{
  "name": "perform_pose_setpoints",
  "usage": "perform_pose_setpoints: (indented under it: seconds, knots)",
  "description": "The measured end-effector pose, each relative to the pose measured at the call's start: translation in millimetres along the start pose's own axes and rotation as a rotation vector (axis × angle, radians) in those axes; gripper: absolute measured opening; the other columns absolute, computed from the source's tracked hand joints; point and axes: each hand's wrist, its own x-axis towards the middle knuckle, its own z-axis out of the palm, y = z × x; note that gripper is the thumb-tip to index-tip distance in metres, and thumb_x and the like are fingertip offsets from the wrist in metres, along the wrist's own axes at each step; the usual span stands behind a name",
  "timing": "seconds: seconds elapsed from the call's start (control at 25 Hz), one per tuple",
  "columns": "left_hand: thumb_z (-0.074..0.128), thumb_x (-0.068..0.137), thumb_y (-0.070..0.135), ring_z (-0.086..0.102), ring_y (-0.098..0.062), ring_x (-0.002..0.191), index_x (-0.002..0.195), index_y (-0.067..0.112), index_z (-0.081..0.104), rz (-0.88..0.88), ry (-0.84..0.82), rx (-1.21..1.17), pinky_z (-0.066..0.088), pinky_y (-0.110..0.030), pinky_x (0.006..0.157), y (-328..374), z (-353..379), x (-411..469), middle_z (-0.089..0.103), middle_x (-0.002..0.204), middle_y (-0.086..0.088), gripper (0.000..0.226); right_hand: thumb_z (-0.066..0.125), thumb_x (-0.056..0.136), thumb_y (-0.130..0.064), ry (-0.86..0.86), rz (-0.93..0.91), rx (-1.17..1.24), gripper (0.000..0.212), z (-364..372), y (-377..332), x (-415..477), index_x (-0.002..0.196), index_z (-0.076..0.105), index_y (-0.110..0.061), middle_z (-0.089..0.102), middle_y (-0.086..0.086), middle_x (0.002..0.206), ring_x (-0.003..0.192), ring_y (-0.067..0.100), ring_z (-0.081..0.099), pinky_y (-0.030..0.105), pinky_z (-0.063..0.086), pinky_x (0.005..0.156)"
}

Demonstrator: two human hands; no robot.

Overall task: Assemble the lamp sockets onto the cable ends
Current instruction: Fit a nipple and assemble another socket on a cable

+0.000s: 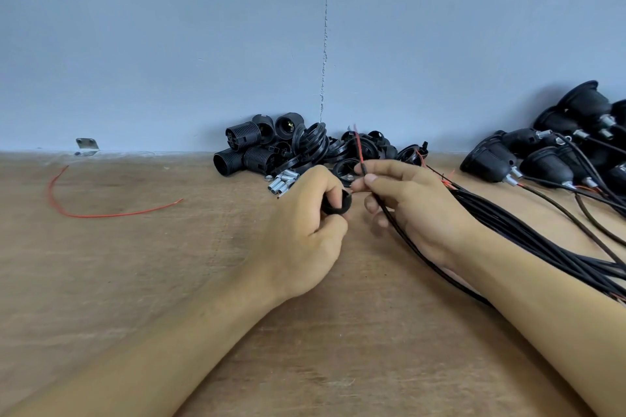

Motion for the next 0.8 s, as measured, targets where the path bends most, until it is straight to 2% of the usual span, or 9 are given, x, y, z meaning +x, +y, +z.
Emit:
perform_pose_setpoints:
  seconds: [0.08,0.16,0.28,0.36,0.44,0.52,0.64,0.72,0.8]
  knots:
    - [0.052,0.073,0.01,0.048,-0.021,0.07,0.078,0.02,0.036,-0.048,-0.085,-0.089,0.04,-0.033,0.062,9.6,1.2,-1.0,0.052,0.078,-0.011,0.019,0.048,0.102,-0.002,0.022,-0.041,0.214,0.014,2.3,-6.2,0.4,0.111,0.058,-0.003,0.069,0.01,0.087,0.063,0.016,0.066,0.025,0.053,0.052]
    - [0.06,0.079,0.03,0.037,-0.007,0.06,0.078,0.02,0.037,-0.11,-0.126,-0.094,0.036,-0.02,0.058,14.2,6.9,-4.0,0.045,0.066,0.004,0.025,0.043,0.104,-0.002,0.053,-0.059,0.403,0.01,1.8,-10.1,1.0,0.109,0.052,-0.002,0.07,0.012,0.087,0.076,0.023,0.074,0.028,0.06,0.063]
    - [0.063,0.075,0.071,0.051,-0.002,0.066,0.078,0.029,0.047,-0.143,-0.123,0.099,0.04,-0.013,0.063,12.0,17.1,-5.5,0.053,0.069,0.017,0.045,0.04,0.105,-0.002,0.091,-0.058,0.506,0.012,5.9,-8.1,0.8,0.115,0.046,-0.003,0.072,0.017,0.096,0.095,0.031,0.074,0.03,0.062,0.074]
    - [0.068,0.076,0.067,0.055,-0.002,0.072,0.07,0.028,0.051,-0.06,-0.127,0.234,0.04,-0.014,0.06,9.1,23.9,-3.4,0.055,0.068,0.014,0.043,0.039,0.106,-0.003,0.09,-0.053,0.549,0.01,9.2,-7.5,1.2,0.115,0.044,-0.005,0.074,0.019,0.102,0.1,0.031,0.073,0.032,0.062,0.078]
    - [0.073,0.083,0.047,0.053,-0.005,0.064,0.06,0.023,0.047,-0.045,-0.095,0.259,0.035,-0.015,0.052,6.3,28.5,-1.3,0.051,0.058,0.012,0.041,0.041,0.106,-0.006,0.07,-0.044,0.546,0.008,10.0,-7.5,0.9,0.113,0.044,-0.007,0.074,0.019,0.107,0.103,0.029,0.072,0.033,0.061,0.082]
    - [0.071,0.09,0.033,0.049,-0.005,0.052,0.055,0.023,0.042,-0.09,0.003,0.205,0.034,-0.014,0.048,2.8,26.9,1.5,0.048,0.05,0.013,0.047,0.047,0.104,-0.013,0.029,-0.045,0.363,0.009,7.3,-6.6,-0.7,0.11,0.05,-0.006,0.075,0.015,0.109,0.104,0.024,0.072,0.031,0.061,0.082]
    - [0.068,0.095,0.028,0.042,-0.007,0.046,0.054,0.026,0.038,-0.147,0.128,0.094,0.031,-0.016,0.048,-1.9,18.2,6.0,0.042,0.046,0.013,0.051,0.061,0.095,-0.024,-0.144,-0.083,-0.022,0.024,8.3,-0.8,-7.1,0.105,0.067,-0.003,0.073,0.01,0.099,0.091,0.019,0.068,0.028,0.055,0.08]
    - [0.068,0.095,0.025,0.039,-0.007,0.046,0.053,0.025,0.039,-0.162,0.129,0.06,0.029,-0.017,0.049,-3.8,17.2,7.5,0.04,0.046,0.013,0.05,0.065,0.092,-0.022,-0.22,-0.113,-0.08,0.026,14.0,2.5,-10.7,0.107,0.07,-0.001,0.069,0.012,0.089,0.082,0.018,0.065,0.025,0.054,0.075]
    - [0.072,0.091,0.03,0.044,-0.005,0.048,0.055,0.022,0.047,-0.172,0.108,0.107,0.032,-0.016,0.05,-3.8,17.9,5.9,0.046,0.048,0.014,0.045,0.064,0.094,-0.017,-0.127,-0.142,-0.033,0.018,15.6,2.4,-9.2,0.105,0.072,-0.005,0.067,0.006,0.08,0.071,0.012,0.063,0.021,0.051,0.064]
